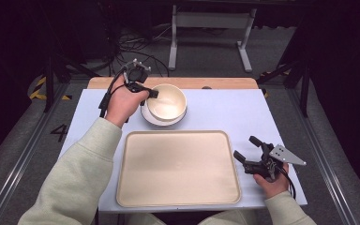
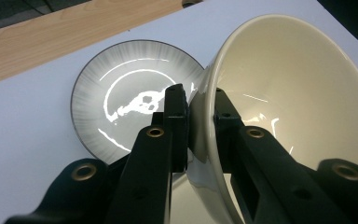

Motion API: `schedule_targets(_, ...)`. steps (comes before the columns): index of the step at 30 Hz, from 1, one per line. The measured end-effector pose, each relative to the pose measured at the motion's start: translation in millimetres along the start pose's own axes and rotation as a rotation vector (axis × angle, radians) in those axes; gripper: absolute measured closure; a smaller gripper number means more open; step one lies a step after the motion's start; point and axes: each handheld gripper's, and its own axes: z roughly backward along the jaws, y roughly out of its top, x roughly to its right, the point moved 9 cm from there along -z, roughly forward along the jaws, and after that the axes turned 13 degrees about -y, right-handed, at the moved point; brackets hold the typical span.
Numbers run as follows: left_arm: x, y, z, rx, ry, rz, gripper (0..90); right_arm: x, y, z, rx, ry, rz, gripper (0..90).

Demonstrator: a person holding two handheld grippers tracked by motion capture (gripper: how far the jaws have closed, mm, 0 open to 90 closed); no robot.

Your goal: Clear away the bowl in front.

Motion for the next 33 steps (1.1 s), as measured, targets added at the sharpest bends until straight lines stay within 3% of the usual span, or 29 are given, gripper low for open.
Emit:
schedule_targets(16,33.8,-14.4,3.2,-0.04,-0.102,-0.08,81.4,-0.6,0.0,0.3,0.0,0.003,-0.002,6.9)
schedule_targets(23,53.4,-26.4,7.2,-0.086,-0.141,-0.142,81.4,-0.6,0.0,0.1,0.001,0.002,0.003,6.9)
schedule_targets(33,72.8,-37.0,3.9,-0.14,-0.187,-0.194,81.1,-0.7,0.0,0.1,0.001,0.004,0.002,6.9)
